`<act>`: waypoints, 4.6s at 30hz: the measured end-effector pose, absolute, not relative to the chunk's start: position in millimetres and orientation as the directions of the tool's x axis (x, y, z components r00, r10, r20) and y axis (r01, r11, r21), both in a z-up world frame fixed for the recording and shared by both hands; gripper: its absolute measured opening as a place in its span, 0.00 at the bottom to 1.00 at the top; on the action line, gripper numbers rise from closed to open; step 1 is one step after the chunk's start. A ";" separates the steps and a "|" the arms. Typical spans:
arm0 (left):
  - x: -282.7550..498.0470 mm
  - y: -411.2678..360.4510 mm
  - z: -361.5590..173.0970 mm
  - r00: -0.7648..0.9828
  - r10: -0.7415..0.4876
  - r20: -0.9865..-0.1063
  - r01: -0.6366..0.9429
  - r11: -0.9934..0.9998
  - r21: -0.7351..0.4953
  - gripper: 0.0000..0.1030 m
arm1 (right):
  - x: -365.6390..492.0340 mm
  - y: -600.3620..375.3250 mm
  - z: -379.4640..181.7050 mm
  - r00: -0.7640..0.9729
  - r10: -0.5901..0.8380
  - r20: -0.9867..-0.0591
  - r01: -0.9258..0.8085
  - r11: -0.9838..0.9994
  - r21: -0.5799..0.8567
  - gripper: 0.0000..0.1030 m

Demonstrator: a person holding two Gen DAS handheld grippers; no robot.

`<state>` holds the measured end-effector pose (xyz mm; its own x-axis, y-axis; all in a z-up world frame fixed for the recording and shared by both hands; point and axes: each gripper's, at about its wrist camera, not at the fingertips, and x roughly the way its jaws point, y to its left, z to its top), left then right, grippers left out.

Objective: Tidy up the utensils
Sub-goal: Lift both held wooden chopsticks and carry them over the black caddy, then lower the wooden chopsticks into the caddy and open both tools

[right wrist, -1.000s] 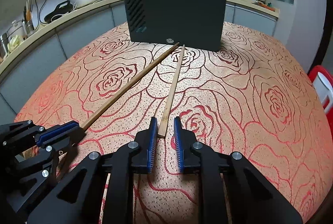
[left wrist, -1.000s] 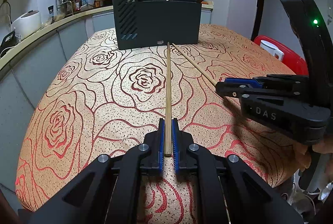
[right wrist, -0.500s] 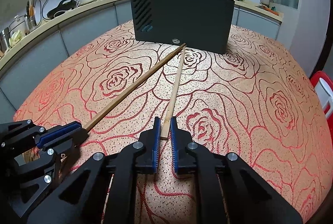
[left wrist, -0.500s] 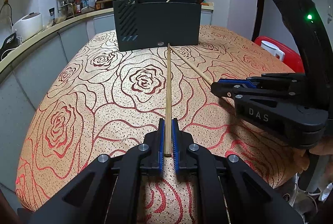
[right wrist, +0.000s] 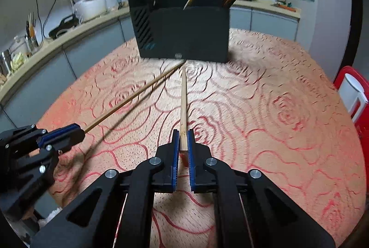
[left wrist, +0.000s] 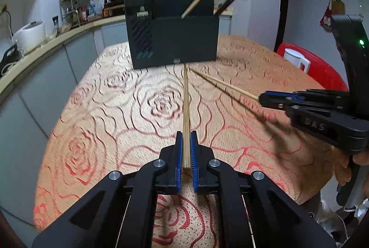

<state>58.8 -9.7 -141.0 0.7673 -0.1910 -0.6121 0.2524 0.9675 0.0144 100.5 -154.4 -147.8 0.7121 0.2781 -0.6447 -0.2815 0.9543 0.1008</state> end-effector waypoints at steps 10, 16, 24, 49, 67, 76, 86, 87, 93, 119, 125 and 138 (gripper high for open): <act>44.5 -1.4 -73.1 0.854 -0.213 -0.476 0.258 0.966 0.031 0.06 | 75.7 -179.5 -87.5 0.803 0.319 -0.503 -0.292 0.947 0.134 0.08; 43.4 5.6 -39.1 0.884 -0.219 -0.413 0.252 0.967 0.027 0.06 | 69.7 -185.1 -67.1 0.824 0.342 -0.452 -0.309 0.939 0.148 0.08; 54.2 12.8 -1.1 0.901 -0.243 -0.359 0.269 0.963 0.024 0.06 | 65.7 -189.3 -48.4 0.833 0.368 -0.413 -0.331 0.930 0.161 0.08; 101.9 11.1 38.6 0.878 -0.282 -0.386 0.306 0.952 0.001 0.06 | 116.6 -185.2 -18.3 0.794 0.398 -0.460 -0.359 0.917 0.175 0.08; 142.0 4.9 81.0 0.873 -0.305 -0.379 0.326 0.945 -0.009 0.06 | 166.1 -212.0 47.0 0.820 0.391 -0.418 -0.337 0.920 0.199 0.08; 169.4 -11.4 122.7 0.904 -0.293 -0.311 0.311 0.951 0.009 0.06 | 192.4 -222.1 93.3 0.873 0.347 -0.342 -0.301 0.936 0.180 0.08; 216.2 -26.6 136.0 0.930 -0.238 -0.281 0.249 0.968 0.004 0.06 | 230.6 -227.1 103.0 0.902 0.291 -0.318 -0.254 0.955 0.153 0.08; 221.1 -26.4 136.1 0.930 -0.235 -0.281 0.245 0.970 -0.002 0.06 | 233.1 -226.5 102.3 0.903 0.288 -0.320 -0.251 0.956 0.152 0.08; 242.5 -27.5 143.3 0.943 -0.212 -0.256 0.218 0.976 -0.008 0.06 | 252.1 -226.4 95.3 0.903 0.277 -0.329 -0.235 0.958 0.161 0.08; 289.4 -35.5 83.3 0.913 -0.157 -0.377 0.187 0.981 0.046 0.06 | 287.0 -206.1 64.1 0.898 0.299 -0.323 -0.252 0.951 0.181 0.08; 288.9 -30.6 72.8 0.908 -0.146 -0.393 0.177 0.983 0.043 0.06 | 288.8 -195.4 50.9 0.886 0.293 -0.360 -0.255 0.955 0.150 0.08; 269.9 -16.1 86.0 0.923 -0.134 -0.360 0.152 0.988 0.023 0.69 | 277.8 -199.5 52.1 0.890 0.279 -0.361 -0.237 0.959 0.157 0.47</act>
